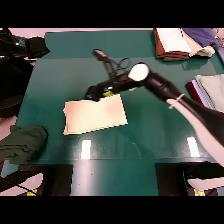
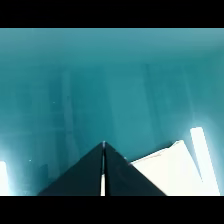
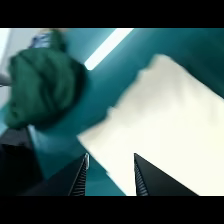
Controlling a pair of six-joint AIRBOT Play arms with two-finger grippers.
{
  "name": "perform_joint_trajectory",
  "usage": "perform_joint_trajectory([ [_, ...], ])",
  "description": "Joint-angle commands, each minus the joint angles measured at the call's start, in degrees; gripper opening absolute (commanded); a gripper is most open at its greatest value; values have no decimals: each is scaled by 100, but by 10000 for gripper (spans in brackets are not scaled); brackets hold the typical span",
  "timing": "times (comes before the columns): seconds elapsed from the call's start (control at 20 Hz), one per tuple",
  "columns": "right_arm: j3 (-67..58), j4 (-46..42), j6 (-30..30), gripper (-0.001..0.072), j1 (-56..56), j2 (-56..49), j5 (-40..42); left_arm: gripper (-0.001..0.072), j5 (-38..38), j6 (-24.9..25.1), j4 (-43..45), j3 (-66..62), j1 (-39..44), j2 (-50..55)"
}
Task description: Fold the shirts.
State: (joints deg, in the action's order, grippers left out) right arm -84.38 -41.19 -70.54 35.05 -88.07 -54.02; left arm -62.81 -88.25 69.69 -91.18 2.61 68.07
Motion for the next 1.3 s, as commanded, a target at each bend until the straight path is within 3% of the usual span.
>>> perform_joint_trajectory([
  [0.0, 1357, -603, -79, 334, -1200, 601, -319, 26, -61, 28, 42, -7, 138, -46],
  [0.05, 1808, -575, -79, 404, -1563, 752, -315, 26, -22, 101, 39, -7, 251, -13],
  [0.1, 2221, -487, -83, 556, -1926, 837, -321, 26, 39, 181, 42, -7, 361, 28],
  [0.3, 3014, 271, -81, 565, -2559, 511, -352, 26, 151, 173, -116, 0, 503, 212],
  [0.55, 2343, 1211, 105, 556, -1744, -627, -310, 26, 146, 173, -118, 4, 503, 293],
  [0.6, 2114, 1325, 107, 500, -1497, -881, -315, 26, 144, 173, -118, 4, 503, 293],
  [0.7, 1687, 1663, 122, 493, -1045, -1314, -302, 26, 142, 170, -131, 4, 503, 293],
  [0.8, 1266, 1840, 216, 358, -695, -1628, -289, 26, 144, 173, -243, 4, 503, 293],
  [0.85, 1060, 1862, 302, 219, -590, -1725, -258, 26, 142, 173, -313, 4, 503, 293],
  [0.9, 907, 1856, 380, 14, -549, -1744, -234, 25, 142, 173, -361, 4, 503, 293],
  [1.05, 643, 1670, 457, 18, -828, -1469, -59, 25, 151, 175, -448, 4, 577, 293],
  [1.25, 579, 444, -22, 18, -2096, -560, -192, 25, 264, 177, -389, 4, 1158, 299],
])
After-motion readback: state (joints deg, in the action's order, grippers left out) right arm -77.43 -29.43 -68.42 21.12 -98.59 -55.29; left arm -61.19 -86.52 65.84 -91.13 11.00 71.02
